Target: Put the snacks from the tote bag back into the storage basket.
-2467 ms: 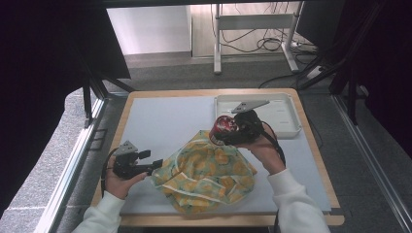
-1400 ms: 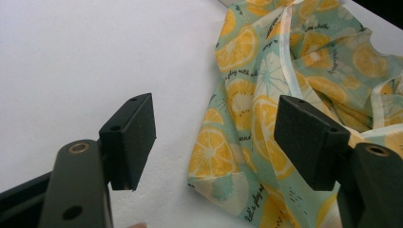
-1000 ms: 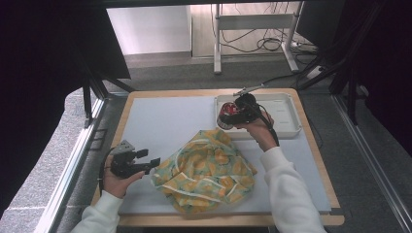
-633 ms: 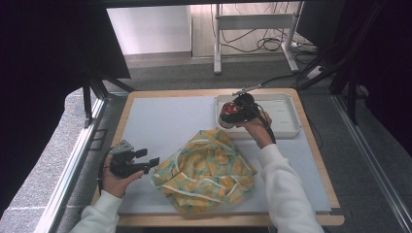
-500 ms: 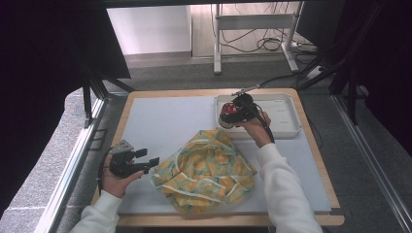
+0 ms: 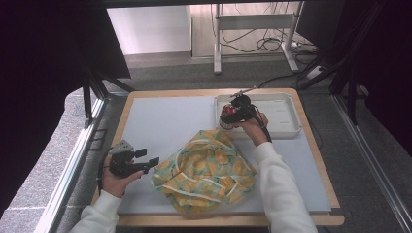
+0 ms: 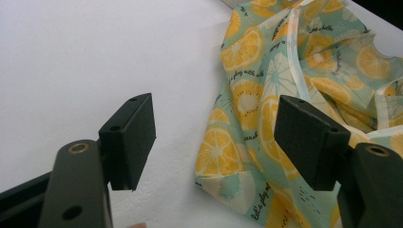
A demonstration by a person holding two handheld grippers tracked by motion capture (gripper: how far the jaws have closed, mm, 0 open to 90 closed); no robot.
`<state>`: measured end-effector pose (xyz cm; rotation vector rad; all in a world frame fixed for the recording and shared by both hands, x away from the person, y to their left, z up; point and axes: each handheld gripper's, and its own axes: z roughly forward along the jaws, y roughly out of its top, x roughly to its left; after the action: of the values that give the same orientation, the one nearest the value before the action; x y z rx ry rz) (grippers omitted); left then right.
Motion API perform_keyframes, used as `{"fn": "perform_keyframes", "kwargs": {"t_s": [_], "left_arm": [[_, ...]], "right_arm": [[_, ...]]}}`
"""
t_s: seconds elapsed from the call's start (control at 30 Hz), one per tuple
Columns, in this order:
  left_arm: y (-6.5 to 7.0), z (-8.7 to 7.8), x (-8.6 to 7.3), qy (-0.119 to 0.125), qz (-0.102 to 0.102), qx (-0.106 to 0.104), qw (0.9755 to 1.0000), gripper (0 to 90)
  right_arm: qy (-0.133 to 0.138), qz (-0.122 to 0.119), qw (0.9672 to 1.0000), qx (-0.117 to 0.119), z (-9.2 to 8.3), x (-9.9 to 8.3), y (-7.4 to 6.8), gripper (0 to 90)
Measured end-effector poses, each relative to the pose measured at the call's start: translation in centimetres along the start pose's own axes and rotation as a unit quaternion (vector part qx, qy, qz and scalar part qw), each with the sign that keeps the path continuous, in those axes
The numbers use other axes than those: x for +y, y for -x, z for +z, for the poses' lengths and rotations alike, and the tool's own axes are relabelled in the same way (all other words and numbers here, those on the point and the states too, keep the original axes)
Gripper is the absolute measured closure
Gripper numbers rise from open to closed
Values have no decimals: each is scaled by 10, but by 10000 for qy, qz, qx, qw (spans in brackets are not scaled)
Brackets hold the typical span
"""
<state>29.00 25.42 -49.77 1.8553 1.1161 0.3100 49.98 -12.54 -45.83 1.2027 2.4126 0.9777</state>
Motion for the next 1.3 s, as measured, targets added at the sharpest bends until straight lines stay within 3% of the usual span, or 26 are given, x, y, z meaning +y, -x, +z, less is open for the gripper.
{"fn": "perform_keyframes", "kwargs": {"t_s": [0.57,0.97,1.13,1.3], "left_arm": [[0,0,0,1,15,4,10000,308],[0,-1,0,-3,36,7,10000,308],[-2,-1,2,25,6,9,10000,308],[-3,-1,1,11,3,26,10000,308]], "right_arm": [[-284,-7,9995,-139,18,-6,2,252],[-405,9,9991,-99,22,-9,0,232],[-183,127,9997,-99,15,-7,-2,164],[48,168,9998,-102,2,-6,0,153]]}}
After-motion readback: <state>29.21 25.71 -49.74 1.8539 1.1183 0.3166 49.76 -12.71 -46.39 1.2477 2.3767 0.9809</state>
